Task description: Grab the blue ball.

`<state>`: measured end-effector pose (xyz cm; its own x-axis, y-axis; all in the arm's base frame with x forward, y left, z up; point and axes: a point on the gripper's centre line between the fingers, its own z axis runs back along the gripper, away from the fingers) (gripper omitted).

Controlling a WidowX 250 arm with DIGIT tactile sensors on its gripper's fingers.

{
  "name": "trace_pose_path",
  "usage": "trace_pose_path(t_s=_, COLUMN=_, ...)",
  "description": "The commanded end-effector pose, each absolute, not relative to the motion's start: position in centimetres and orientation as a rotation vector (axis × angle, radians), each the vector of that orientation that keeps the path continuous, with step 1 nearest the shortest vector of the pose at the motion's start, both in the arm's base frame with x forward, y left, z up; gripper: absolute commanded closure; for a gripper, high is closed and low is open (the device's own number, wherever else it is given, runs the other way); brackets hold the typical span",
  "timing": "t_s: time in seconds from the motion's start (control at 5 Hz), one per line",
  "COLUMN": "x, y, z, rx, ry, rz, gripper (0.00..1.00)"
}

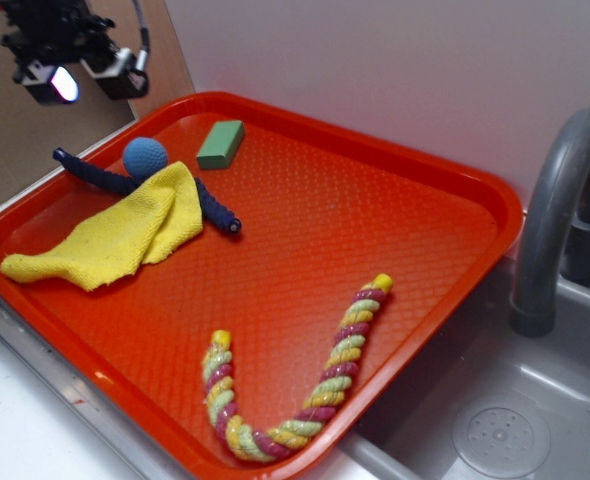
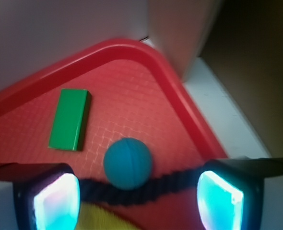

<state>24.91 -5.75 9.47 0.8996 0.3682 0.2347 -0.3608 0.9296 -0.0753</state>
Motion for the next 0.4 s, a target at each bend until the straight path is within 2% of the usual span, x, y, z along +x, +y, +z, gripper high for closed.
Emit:
trace_pose_path(t_s=0.0, x=25.9, y=-6.6, z=5.3, rx=-0.017, ry=-0.204, rz=0.309, gripper=0.0)
trace_pose_path(t_s=0.2, x=25.8, y=-6.2, z=3.9, rx=-0.007, ry=-0.167, rz=0.296, gripper=0.0)
